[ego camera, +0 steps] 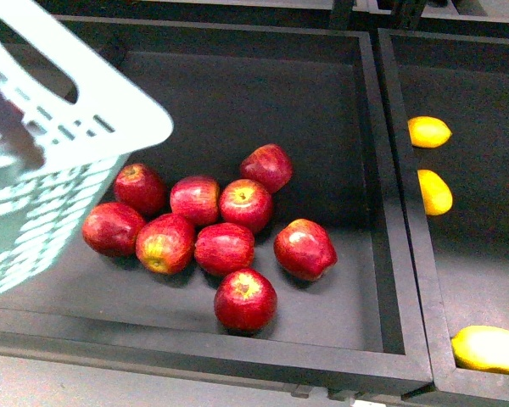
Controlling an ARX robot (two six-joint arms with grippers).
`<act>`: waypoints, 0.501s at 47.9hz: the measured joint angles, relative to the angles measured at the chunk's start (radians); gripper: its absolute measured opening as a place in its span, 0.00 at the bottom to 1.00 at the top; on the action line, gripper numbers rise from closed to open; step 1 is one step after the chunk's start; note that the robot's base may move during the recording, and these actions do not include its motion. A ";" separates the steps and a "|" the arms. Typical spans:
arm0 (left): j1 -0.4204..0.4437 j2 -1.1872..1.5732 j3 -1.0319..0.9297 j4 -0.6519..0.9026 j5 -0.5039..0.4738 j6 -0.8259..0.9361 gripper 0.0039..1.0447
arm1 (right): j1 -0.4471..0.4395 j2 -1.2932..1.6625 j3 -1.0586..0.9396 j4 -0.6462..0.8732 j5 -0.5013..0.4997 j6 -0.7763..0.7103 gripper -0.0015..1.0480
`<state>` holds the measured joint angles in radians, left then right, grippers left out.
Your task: Pick lemon and mango into basket
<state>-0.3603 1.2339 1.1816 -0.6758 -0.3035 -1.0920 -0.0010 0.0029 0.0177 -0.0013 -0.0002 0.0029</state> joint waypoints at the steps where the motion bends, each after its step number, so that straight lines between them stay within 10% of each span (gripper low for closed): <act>1: -0.005 0.016 0.007 0.012 0.006 0.000 0.05 | 0.000 0.000 0.000 0.000 0.000 0.000 0.92; 24: -0.181 0.541 0.434 0.191 0.285 -0.016 0.05 | 0.000 0.000 0.000 0.000 0.000 0.000 0.92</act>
<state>-0.5415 1.7752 1.6157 -0.4847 -0.0189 -1.1080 -0.0010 0.0029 0.0177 -0.0013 -0.0002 0.0029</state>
